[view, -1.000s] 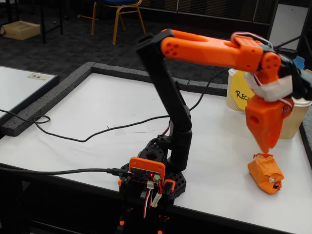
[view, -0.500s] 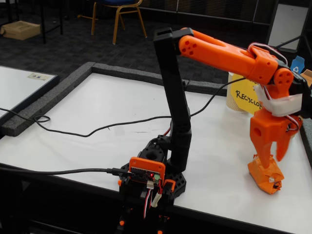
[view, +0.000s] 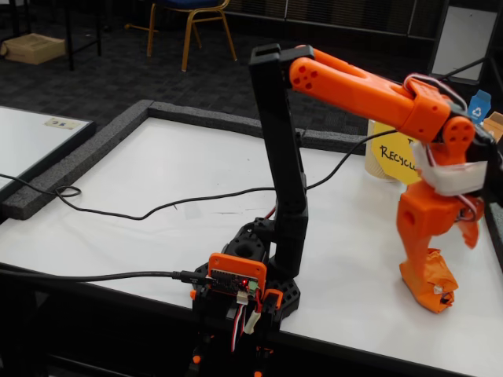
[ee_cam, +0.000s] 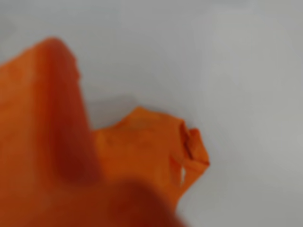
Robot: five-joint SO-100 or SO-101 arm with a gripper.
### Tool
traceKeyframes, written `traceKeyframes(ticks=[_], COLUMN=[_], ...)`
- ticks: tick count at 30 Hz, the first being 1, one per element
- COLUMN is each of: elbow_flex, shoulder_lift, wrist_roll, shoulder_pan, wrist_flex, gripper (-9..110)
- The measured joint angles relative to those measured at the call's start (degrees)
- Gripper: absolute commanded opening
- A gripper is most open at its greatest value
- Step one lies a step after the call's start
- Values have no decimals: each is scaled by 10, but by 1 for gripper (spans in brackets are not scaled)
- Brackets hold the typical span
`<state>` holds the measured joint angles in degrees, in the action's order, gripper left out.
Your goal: Sort rubbish by color.
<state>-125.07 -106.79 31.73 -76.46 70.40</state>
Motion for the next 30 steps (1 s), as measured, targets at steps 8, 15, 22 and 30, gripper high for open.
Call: traceKeyframes(ticks=[8,15,22,30], elbow_flex=[-36,-35,24,183], shoulder_lift=[32,61,62,62], wrist_roll=[0,0,0,0], shoulder_pan=[16,18,38,75], wrist_flex=[-54,-69,-27,70], gripper=[22,2,0,0])
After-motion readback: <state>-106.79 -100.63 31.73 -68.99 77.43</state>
